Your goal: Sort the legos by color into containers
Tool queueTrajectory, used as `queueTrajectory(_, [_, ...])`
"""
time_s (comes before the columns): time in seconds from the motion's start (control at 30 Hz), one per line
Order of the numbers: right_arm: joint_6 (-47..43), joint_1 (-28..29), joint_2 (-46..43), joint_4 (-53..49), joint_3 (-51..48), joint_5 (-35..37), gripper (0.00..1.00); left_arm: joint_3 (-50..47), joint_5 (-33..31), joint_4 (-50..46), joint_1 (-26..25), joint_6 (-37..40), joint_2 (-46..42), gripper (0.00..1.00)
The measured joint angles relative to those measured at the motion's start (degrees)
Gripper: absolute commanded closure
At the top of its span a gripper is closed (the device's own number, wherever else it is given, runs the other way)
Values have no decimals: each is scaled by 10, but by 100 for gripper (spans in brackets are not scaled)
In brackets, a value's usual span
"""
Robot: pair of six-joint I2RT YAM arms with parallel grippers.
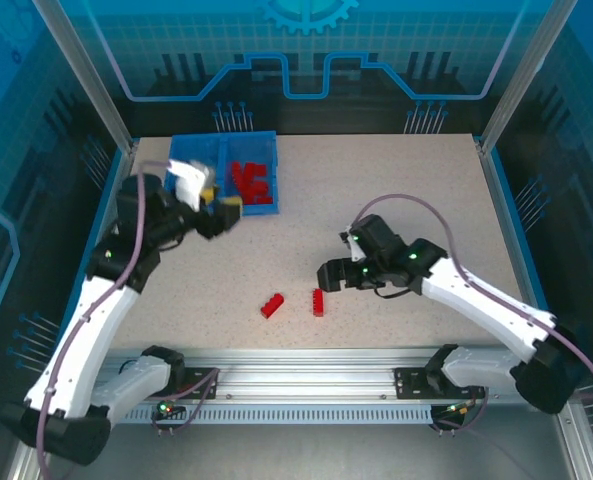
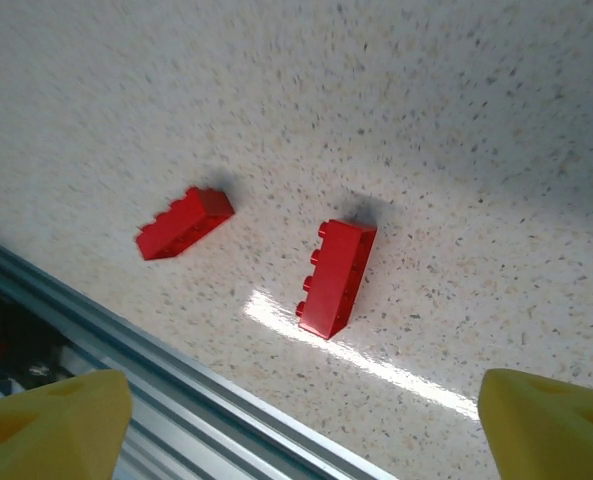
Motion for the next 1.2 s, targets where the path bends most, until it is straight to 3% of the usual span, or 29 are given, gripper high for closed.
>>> queueTrajectory(0.07, [9, 17, 34, 7, 4, 13, 18, -45, 42, -19, -21, 75, -34, 24])
queueTrajectory(0.13, [13, 32, 68, 12, 11, 26, 21, -88, 73, -37, -33, 142, -63, 2])
queueTrajectory(0.33, [22, 60, 165, 26, 37, 46, 28, -202, 166, -74, -54, 359, -125, 1])
queueTrajectory(0.43, [26, 70, 205, 35, 40, 50, 32, -255, 184, -69, -57, 423, -150, 1])
queueTrajectory(0.73, [46, 99, 279, 48, 42, 80, 53, -279, 186, -26, -57, 464, -139, 1])
queueTrajectory(1.0, [55, 118, 283, 48, 42, 126, 71, -291, 184, -17, -57, 479, -135, 1])
queueTrajectory(1.1, [56, 130, 259, 48, 41, 147, 76, -295, 170, 6, -57, 451, -135, 1])
queueTrajectory(1.2, [56, 133, 208, 46, 45, 165, 77, -297, 139, 49, -57, 377, -134, 1])
